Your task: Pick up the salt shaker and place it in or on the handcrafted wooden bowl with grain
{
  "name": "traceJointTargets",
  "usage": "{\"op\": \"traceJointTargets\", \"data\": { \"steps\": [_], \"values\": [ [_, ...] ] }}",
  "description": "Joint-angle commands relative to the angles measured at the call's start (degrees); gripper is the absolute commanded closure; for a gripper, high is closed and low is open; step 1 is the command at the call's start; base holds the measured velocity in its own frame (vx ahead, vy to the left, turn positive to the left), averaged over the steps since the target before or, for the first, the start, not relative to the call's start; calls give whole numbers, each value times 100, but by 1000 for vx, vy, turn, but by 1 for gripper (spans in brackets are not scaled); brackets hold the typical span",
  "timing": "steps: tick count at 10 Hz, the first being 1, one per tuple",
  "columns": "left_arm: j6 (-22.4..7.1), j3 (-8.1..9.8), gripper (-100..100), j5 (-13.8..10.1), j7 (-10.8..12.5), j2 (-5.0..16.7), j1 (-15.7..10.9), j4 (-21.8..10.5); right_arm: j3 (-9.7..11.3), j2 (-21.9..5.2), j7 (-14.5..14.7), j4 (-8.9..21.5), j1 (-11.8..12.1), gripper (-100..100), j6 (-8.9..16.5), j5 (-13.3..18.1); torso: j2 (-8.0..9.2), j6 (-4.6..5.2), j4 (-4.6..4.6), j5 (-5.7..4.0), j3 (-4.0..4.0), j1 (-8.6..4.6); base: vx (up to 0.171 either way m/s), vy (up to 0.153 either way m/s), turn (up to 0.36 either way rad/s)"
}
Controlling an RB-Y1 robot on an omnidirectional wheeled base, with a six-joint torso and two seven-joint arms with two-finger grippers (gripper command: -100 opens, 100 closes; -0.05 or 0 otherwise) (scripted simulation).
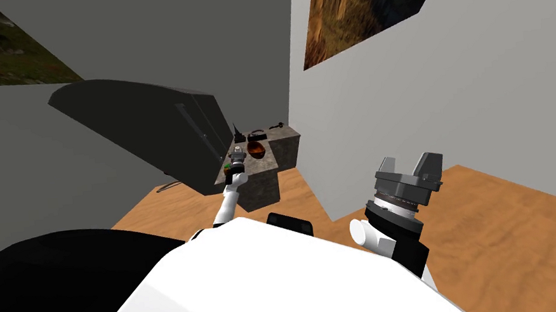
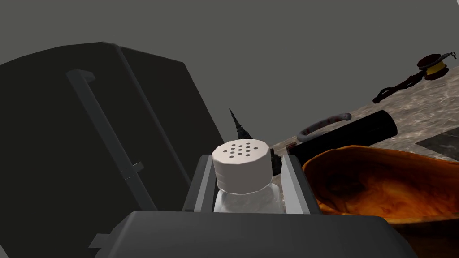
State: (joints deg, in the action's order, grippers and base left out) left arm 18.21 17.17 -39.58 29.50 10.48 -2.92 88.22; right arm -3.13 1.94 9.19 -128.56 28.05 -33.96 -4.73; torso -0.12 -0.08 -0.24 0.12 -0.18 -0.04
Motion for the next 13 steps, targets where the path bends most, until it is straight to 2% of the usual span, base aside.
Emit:
{"op": "traceJointTargets", "data": {
  "steps": [1, 2, 3, 6, 7, 13],
  "values": [
    [-279, 182, 100, -40, -77, 24, -189, 8, 0, 0, 0, 0, 0, 0, 0, 0, 0, 0, 0, 0, 0, 0, 41, -34, 93],
    [-438, 304, 100, -63, -137, 8, -317, 16, 0, 0, 0, 0, 0, 0, 0, 0, -3, -3, -1, 1, -2, 1, 58, -33, 97],
    [-456, 304, 100, -63, -137, 8, -317, 16, 0, 0, 0, 0, 0, 0, 0, 0, -10, -2, -2, 2, -6, 3, 46, -22, 28],
    [-934, 663, 100, -141, -300, -82, -682, 10, 0, 0, 0, 0, 0, 0, 0, 0, -12, 2, -4, 6, -7, 8, 57, -27, 62],
    [-969, 663, 100, -141, -300, -82, -682, 10, 0, 0, 0, 0, 1, 0, 0, 0, -19, 3, -5, 6, -11, 3, 62, -35, 30],
    [-1879, 1290, 100, -325, -504, -296, -1254, -176, 0, 0, 0, 0, 1, 0, 0, 0, -47, 15, -16, 13, -30, 5, 104, -38, 40]
  ]
}}
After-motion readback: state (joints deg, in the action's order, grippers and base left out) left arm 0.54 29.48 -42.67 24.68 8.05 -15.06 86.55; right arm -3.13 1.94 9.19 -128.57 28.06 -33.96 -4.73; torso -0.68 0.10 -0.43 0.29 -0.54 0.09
